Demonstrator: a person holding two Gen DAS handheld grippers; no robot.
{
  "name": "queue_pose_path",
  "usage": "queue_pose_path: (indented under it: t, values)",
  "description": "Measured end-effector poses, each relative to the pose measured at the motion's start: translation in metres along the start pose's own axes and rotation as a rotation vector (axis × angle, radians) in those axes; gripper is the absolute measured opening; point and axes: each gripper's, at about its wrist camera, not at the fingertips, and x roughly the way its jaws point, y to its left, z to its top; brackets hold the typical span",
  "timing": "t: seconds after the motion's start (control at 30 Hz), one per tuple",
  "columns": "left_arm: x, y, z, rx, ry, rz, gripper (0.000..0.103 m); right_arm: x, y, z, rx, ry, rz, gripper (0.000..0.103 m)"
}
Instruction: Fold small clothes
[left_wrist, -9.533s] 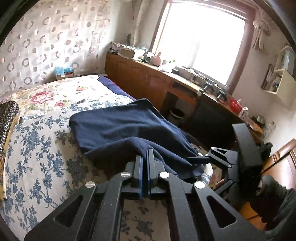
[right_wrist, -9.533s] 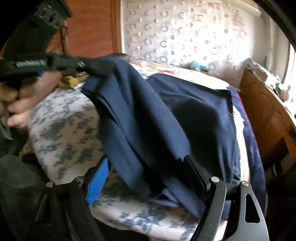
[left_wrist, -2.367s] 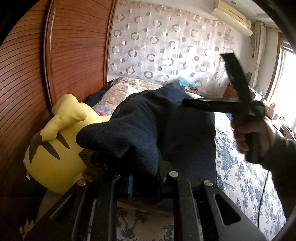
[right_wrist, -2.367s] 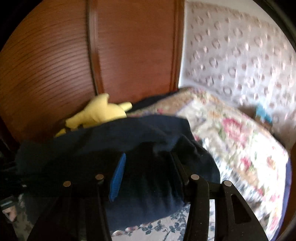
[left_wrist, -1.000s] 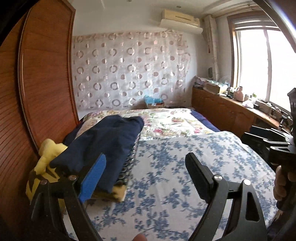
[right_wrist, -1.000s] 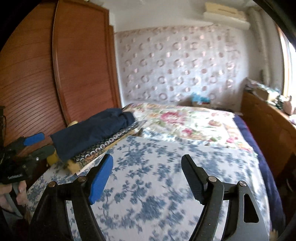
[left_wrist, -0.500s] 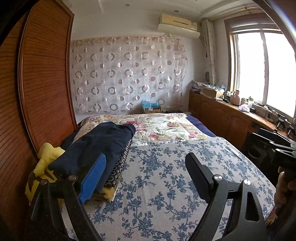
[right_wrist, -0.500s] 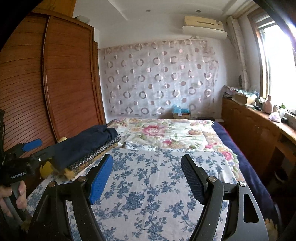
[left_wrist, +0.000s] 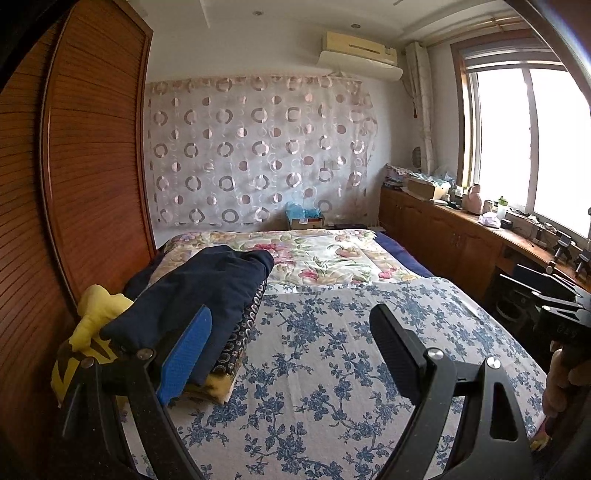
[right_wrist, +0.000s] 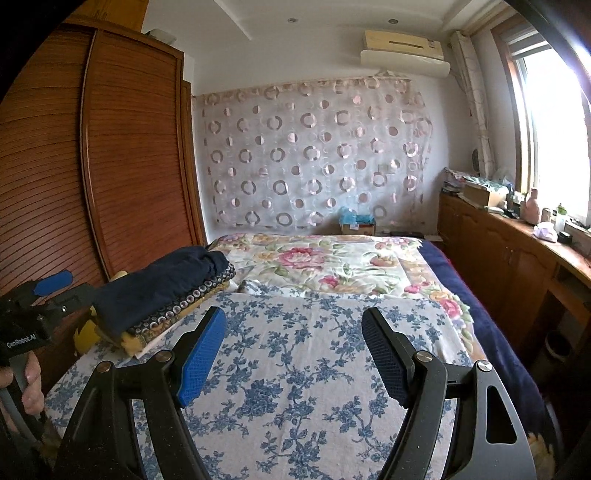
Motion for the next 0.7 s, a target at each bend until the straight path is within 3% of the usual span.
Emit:
queue_pose_path:
  t: [0.7]
  values:
    - [-0.0005,0.0013,0.0,0.0,-0.002,0.001,0.088,-0.0035,-0.0089,0.0037,-0.006,-0.002,0.002,0.078]
